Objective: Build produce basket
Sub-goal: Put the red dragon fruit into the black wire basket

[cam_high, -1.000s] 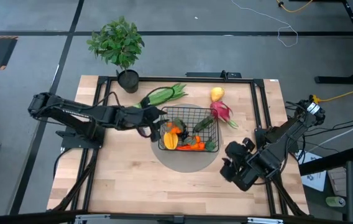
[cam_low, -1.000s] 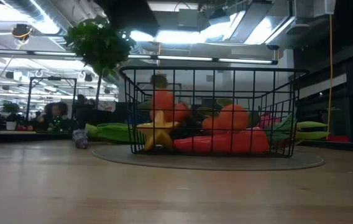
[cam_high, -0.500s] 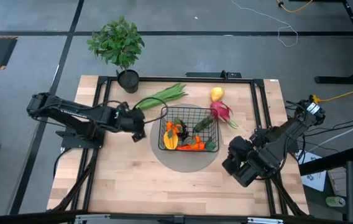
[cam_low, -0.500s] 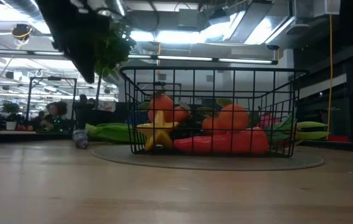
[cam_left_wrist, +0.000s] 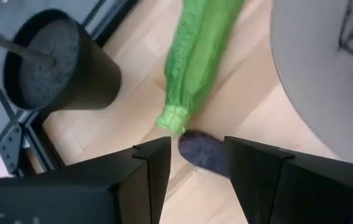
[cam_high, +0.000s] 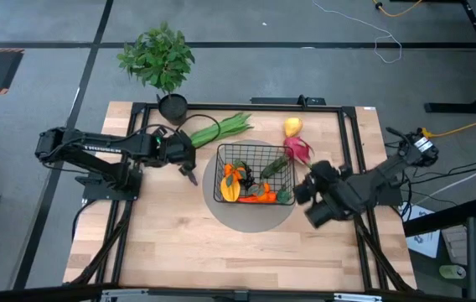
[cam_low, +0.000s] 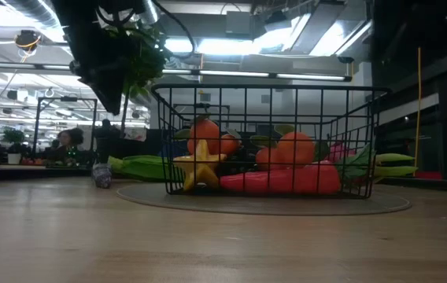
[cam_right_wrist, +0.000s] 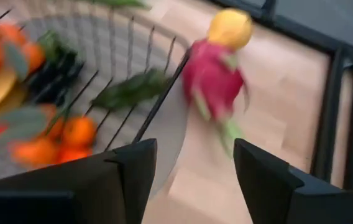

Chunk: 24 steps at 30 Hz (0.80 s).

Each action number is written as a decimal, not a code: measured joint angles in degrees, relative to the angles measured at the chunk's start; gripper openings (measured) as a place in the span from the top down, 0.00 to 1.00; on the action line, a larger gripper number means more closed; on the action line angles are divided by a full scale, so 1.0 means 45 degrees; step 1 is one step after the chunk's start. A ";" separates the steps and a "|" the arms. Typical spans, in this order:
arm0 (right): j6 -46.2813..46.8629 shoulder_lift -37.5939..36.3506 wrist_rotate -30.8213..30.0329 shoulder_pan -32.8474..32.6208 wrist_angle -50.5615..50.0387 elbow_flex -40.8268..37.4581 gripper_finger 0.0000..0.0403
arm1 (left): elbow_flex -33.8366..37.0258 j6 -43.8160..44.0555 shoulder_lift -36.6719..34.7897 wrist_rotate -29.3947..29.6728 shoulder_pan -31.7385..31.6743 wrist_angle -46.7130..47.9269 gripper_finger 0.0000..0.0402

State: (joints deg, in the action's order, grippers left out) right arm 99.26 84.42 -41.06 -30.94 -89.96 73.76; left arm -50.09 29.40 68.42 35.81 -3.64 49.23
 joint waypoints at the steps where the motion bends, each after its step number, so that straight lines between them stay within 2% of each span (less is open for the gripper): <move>1: -0.0257 -0.0002 -0.0209 0.0360 -0.0002 0.0000 0.49 | 0.0000 -0.0251 0.0000 -0.0156 -0.0004 0.0091 0.66; 4: -0.1411 -0.0019 -0.1023 0.1399 -0.0008 0.0000 0.49 | 0.0000 -0.0619 0.0000 -0.0260 0.0010 0.0300 0.66; 8: -0.3186 -0.0073 -0.3088 0.2735 0.0004 0.0000 0.49 | 0.0000 -0.0589 0.0000 -0.0268 0.0010 0.0341 0.66; 11: -0.3766 -0.0209 -0.3536 0.3712 -0.0034 0.0000 0.49 | 0.0000 -0.0649 0.0000 -0.0275 0.0010 0.0339 0.66; 15: -0.5071 -0.0579 -0.3524 0.5094 -0.0008 -0.0005 0.49 | 0.0000 -0.0645 0.0000 -0.0271 0.0015 0.0335 0.66; 24: -0.7837 -0.2281 -0.1289 0.8484 -0.0028 -0.0010 0.49 | 0.0000 -0.0644 0.0000 -0.0271 0.0015 0.0335 0.66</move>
State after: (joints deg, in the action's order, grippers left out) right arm 64.00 74.16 -46.86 7.24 -90.08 73.71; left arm -50.09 26.50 68.42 34.59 -3.57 50.74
